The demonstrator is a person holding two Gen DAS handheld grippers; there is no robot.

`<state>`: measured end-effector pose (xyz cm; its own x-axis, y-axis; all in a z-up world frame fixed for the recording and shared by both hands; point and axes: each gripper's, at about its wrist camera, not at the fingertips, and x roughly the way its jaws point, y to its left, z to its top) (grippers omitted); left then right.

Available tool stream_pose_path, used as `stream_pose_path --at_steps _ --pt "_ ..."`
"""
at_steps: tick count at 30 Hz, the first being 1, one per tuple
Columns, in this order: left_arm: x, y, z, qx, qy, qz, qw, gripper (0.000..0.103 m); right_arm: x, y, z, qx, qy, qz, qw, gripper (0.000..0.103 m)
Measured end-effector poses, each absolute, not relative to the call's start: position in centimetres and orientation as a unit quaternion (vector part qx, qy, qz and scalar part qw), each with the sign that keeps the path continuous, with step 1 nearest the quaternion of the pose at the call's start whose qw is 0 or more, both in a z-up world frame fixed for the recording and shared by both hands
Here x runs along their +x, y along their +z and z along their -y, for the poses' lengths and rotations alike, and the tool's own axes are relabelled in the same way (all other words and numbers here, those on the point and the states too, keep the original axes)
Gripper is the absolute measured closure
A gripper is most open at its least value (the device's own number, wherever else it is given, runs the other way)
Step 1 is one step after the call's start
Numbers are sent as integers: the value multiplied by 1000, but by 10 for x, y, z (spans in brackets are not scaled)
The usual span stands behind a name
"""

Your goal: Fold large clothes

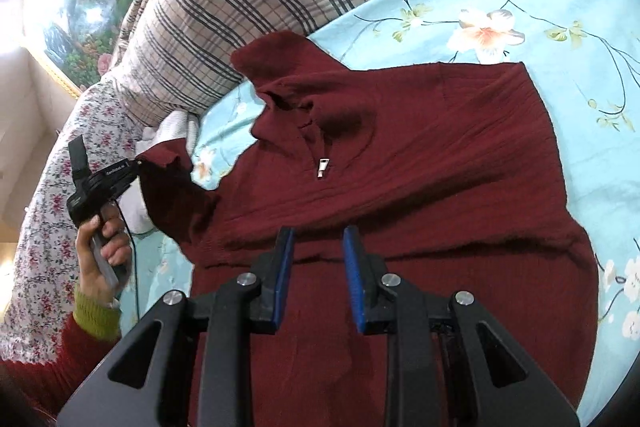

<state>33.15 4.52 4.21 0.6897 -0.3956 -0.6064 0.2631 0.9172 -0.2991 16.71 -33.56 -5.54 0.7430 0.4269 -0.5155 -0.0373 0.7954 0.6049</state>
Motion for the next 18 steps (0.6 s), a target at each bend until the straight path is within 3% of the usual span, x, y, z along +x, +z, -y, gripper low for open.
stream_pose_path --at_steps 10,18 --pt "269 -21 117 -91 -283 -403 865 101 145 -68 362 345 100 -313 879 77" --pt "252 -88 158 -59 -301 -465 830 99 136 -87 394 387 62 -312 866 77"
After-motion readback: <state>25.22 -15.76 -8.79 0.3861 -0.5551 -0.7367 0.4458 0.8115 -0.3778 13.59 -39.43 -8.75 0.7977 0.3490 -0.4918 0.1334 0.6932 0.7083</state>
